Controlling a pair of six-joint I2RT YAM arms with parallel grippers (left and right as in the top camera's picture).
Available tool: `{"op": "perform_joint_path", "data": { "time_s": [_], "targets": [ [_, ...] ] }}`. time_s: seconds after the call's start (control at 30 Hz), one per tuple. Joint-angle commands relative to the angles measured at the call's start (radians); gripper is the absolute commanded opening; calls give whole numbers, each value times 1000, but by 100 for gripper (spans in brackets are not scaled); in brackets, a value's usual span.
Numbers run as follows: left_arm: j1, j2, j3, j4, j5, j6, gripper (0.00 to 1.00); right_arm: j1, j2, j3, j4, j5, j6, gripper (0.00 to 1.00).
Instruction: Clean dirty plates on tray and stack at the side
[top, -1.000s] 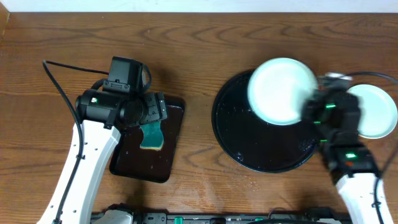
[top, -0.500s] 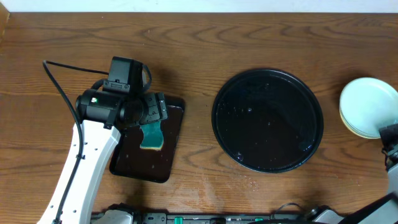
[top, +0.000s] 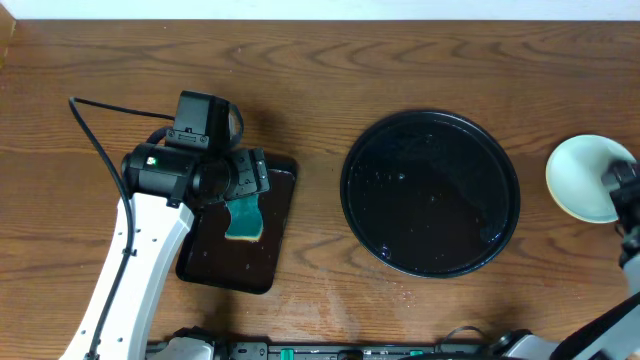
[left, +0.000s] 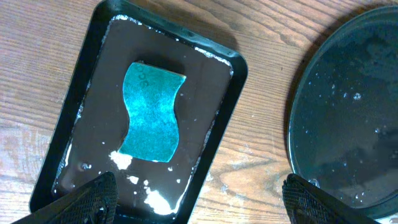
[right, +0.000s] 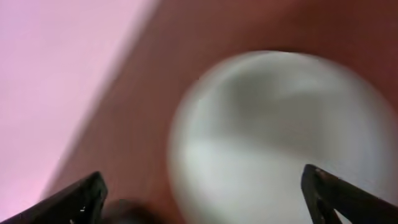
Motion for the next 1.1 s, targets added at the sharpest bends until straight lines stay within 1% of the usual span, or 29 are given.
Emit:
{"op": "perform_joint_path", "data": {
  "time_s": [0.0, 0.13, 0.2, 0.27, 0.33, 0.4, 0.47, 0.57, 0.7, 0.9, 1.0, 1.03, 1.07],
  "targets": [
    [4, 0, 2, -2, 1, 3, 85, 173, -159, 5, 22, -251, 21, 99],
    [4, 0, 2, -2, 1, 3, 85, 436, -323, 5, 21, -253, -17, 99],
    [4, 0, 2, -2, 1, 3, 85, 591, -404, 5, 18, -250, -61, 99],
    [4, 0, 2, -2, 1, 3, 85, 710, -462, 5, 10, -247, -97, 99],
    [4, 0, 2, -2, 1, 3, 85, 821, -506, 5, 1, -245, -122, 99],
    [4, 0, 2, -2, 1, 3, 85, 910, -530, 5, -15, -237, -156, 99],
    [4, 0, 2, -2, 1, 3, 85, 977, -535, 5, -31, -238, -158, 99],
    [4, 0, 2, -2, 1, 3, 85, 1043, -527, 5, -35, -237, -159, 99],
    [4, 0, 2, -2, 1, 3, 85, 1060, -519, 5, -53, -235, -161, 99],
    [4, 0, 2, -2, 1, 3, 85, 998, -522, 3, -77, -183, -317, 99],
    [4, 0, 2, -2, 1, 3, 85, 993, -573, -18, -87, -25, -399, 99],
    [4, 0, 2, -2, 1, 3, 85, 999, -636, -60, -88, 104, -441, 99],
    [4, 0, 2, -2, 1, 3, 85, 1000, -669, -85, -88, 156, -450, 99]
  ]
}}
